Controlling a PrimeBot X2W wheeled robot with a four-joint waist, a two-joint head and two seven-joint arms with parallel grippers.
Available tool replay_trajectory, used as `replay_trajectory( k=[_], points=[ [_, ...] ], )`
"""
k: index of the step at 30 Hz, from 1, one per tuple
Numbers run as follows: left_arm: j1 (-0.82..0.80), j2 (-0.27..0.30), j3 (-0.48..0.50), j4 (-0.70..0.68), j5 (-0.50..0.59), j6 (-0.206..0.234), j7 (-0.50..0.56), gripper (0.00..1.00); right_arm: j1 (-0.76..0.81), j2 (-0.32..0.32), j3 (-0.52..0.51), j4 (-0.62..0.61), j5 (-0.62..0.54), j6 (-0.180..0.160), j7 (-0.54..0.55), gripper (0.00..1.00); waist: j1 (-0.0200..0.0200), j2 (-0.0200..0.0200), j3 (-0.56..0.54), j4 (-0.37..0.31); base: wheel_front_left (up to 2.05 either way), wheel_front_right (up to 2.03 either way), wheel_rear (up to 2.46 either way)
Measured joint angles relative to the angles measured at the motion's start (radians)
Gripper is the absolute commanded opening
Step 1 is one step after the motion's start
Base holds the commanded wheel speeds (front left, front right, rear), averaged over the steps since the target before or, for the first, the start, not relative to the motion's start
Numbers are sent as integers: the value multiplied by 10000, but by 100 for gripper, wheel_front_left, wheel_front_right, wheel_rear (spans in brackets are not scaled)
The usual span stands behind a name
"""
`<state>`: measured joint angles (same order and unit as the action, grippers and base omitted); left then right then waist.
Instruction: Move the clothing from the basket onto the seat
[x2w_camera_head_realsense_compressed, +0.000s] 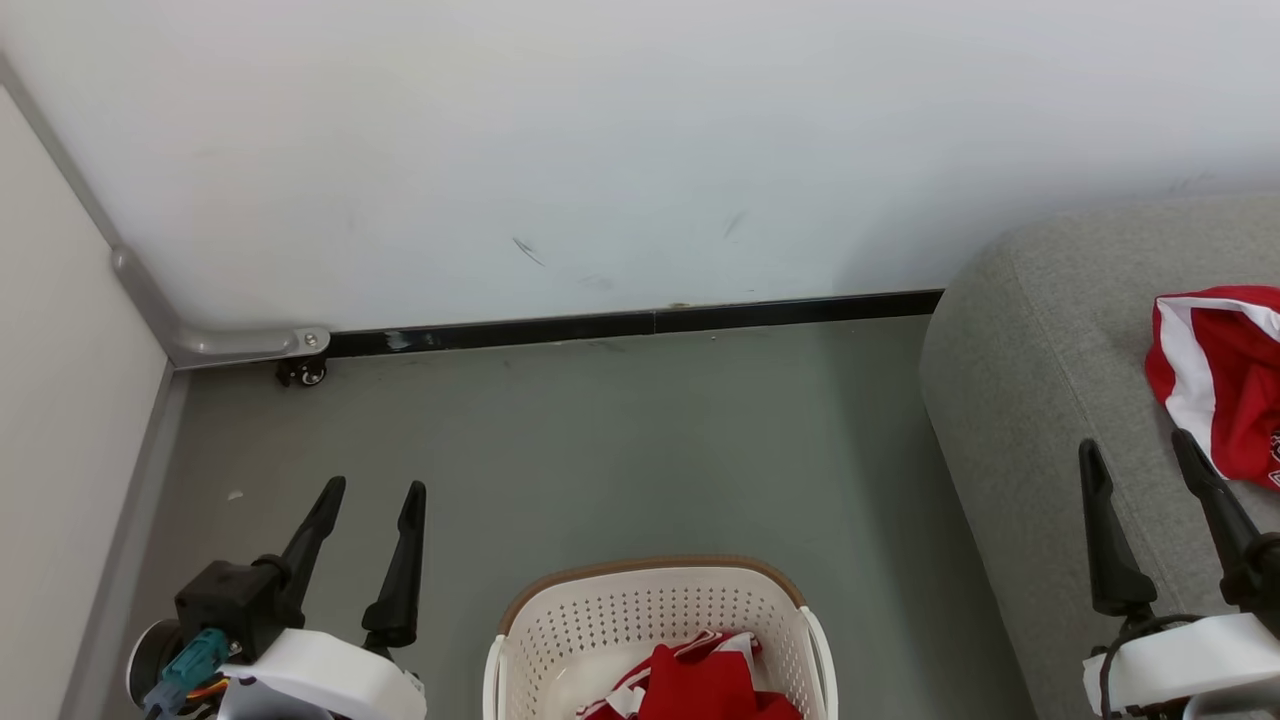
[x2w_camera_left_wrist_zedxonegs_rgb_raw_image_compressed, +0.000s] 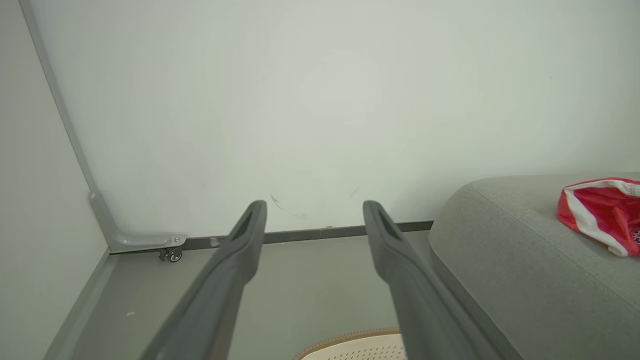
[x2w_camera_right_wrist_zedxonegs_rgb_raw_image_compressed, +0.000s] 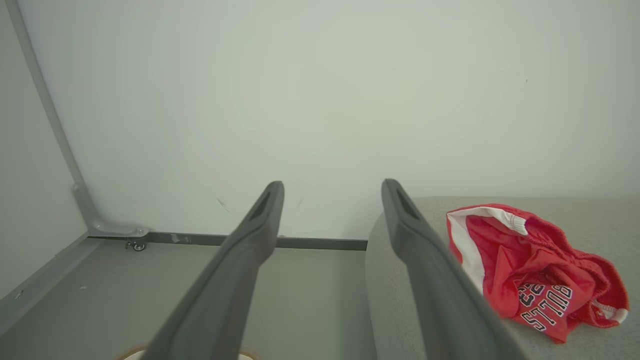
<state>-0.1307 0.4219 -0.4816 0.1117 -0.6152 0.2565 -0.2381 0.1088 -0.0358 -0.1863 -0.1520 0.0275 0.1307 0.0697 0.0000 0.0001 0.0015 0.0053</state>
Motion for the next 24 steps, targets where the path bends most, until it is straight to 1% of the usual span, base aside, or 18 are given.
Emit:
replay_trajectory(
  k=[3,19,24],
  points=[
    [28,-98,40,0,2,0,-4,100,0,0,71,-8,35,0,-6,100,0,0,-22,53,0,0,0],
    [29,-238,63,-159,167,-31,-88,100,151,0,211,-44,272,0,-96,100,0,0,-65,309,0,0,0],
    [76,-293,25,-155,194,-205,-88,100,158,0,199,-54,290,0,-96,100,0,0,-60,366,0,0,0]
  ],
)
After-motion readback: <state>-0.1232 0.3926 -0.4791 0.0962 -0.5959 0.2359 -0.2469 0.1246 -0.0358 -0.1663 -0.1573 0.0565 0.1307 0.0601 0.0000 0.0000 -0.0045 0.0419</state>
